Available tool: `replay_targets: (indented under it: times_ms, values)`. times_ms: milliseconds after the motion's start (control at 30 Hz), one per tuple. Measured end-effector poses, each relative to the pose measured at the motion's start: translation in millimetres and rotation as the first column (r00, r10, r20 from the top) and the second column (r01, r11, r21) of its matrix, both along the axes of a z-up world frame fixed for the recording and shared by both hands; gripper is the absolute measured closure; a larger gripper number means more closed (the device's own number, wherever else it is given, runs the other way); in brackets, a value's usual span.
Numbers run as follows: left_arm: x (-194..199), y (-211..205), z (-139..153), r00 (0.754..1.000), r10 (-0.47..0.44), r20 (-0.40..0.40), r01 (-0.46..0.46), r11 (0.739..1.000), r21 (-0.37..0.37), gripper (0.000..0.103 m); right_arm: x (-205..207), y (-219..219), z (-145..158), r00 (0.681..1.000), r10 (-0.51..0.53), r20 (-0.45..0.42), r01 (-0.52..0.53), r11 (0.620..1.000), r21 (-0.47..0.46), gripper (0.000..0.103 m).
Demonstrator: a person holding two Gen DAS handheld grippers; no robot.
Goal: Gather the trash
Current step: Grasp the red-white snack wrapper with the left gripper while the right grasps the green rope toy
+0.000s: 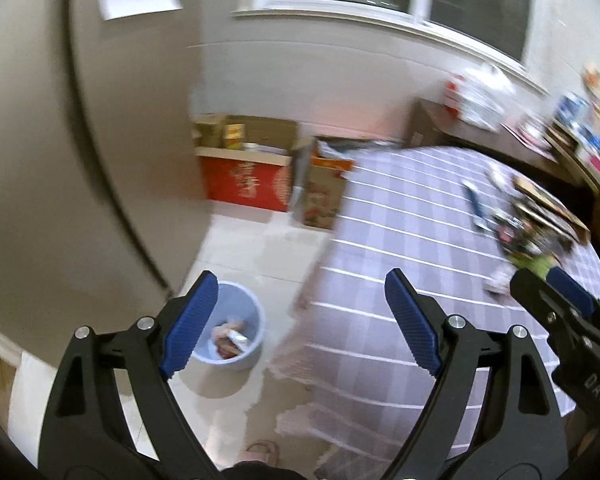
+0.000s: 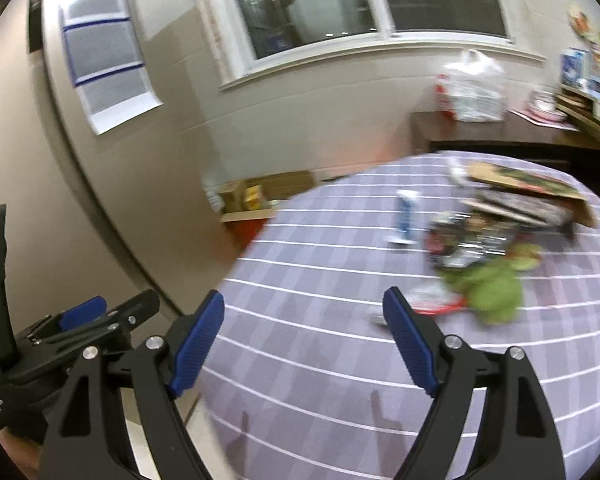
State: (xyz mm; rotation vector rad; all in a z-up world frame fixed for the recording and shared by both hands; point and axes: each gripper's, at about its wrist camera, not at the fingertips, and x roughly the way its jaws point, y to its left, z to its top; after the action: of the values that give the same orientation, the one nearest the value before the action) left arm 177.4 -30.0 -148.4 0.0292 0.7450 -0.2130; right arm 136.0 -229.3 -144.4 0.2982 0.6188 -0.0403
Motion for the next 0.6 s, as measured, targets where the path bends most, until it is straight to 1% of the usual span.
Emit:
replay_targets:
  times_ms: [67, 167, 300, 367, 467, 533, 600]
  values:
    - [-4.7, -32.5, -2.7, 0.998, -0.07, -0.005, 0.07, 0.997, 0.018, 0.019, -9.6, -27.3, -4.5, 0.999, -0.04, -0.035, 0.04, 0.999, -0.002, 0.023]
    - [-8.3, -74.7, -11.5, 0.991, -0.135, -0.019, 0.136, 0.988, 0.071, 0.019, -19.3, -60.6, -11.4, 0.992, -0.093, -0.082, 0.092, 0.996, -0.012, 0.022]
    - [-16.2, -118.8, -22.7, 0.972, -0.232, -0.035, 0.235, 0.964, 0.124, 0.019, -32.3, -97.7, -20.7, 0.983, -0.15, -0.103, 0.15, 0.989, -0.014, 0.022]
    - [-17.2, -131.8, -25.8, 0.965, -0.261, -0.03, 0.262, 0.954, 0.144, 0.019, -34.5, -112.8, -25.7, 0.98, -0.161, -0.118, 0.161, 0.987, -0.009, 0.022]
    - [-15.7, -150.9, -31.5, 0.951, -0.308, -0.044, 0.311, 0.936, 0.164, 0.019, -32.2, -129.4, -32.8, 0.976, -0.165, -0.141, 0.167, 0.986, 0.004, 0.022]
    - [-12.1, -162.8, -35.7, 0.946, -0.319, -0.06, 0.325, 0.927, 0.19, 0.019, -28.7, -136.9, -36.3, 0.974, -0.163, -0.155, 0.166, 0.986, 0.005, 0.022]
    - [-8.7, -171.9, -38.5, 0.942, -0.329, -0.066, 0.336, 0.92, 0.2, 0.019, -24.8, -141.8, -41.6, 0.972, -0.158, -0.174, 0.162, 0.987, 0.009, 0.022]
